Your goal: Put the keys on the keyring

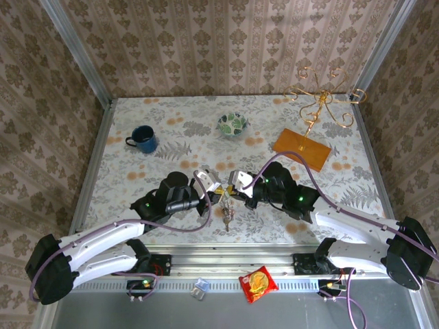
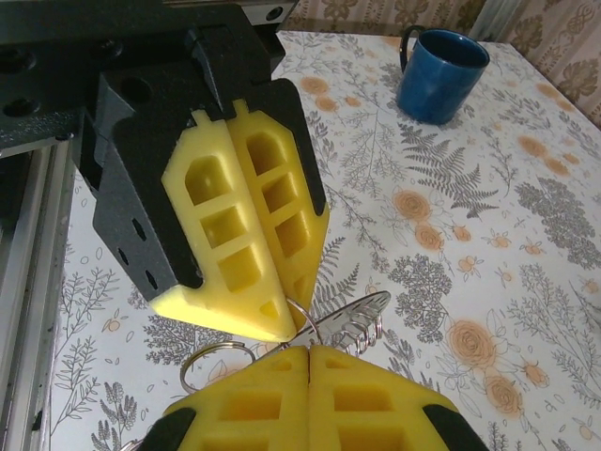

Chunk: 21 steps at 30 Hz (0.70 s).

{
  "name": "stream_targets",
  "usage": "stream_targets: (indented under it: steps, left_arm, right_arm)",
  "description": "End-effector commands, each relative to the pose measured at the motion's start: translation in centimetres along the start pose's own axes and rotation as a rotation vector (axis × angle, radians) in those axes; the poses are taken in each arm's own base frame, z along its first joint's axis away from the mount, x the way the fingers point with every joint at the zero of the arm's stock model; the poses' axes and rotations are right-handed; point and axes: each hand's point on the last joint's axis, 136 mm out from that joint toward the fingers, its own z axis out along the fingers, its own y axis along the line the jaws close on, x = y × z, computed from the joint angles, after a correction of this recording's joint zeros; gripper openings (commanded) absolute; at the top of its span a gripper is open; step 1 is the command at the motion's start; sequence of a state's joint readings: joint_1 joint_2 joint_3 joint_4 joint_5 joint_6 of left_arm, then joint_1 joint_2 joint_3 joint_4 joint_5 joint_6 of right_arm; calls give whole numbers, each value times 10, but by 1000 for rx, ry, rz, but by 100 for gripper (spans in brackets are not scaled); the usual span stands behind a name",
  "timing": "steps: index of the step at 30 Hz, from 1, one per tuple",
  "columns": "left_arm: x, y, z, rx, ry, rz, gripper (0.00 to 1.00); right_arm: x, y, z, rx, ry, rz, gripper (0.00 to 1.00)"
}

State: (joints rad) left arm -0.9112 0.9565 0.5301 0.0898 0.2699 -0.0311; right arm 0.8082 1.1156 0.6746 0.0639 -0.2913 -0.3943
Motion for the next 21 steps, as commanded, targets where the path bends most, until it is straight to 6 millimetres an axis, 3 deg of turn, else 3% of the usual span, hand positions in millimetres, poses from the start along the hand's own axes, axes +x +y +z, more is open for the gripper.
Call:
stream_targets:
  steps: [1, 21]
  left_arm:
    - [-20, -8, -1, 34, -51, -4, 0]
    - [-20, -8, -1, 34, -52, -6, 0]
  right_arm:
    - [-20, -8, -3, 34, -51, -30, 0]
    - [-17, -8, -4, 66, -56, -77, 0]
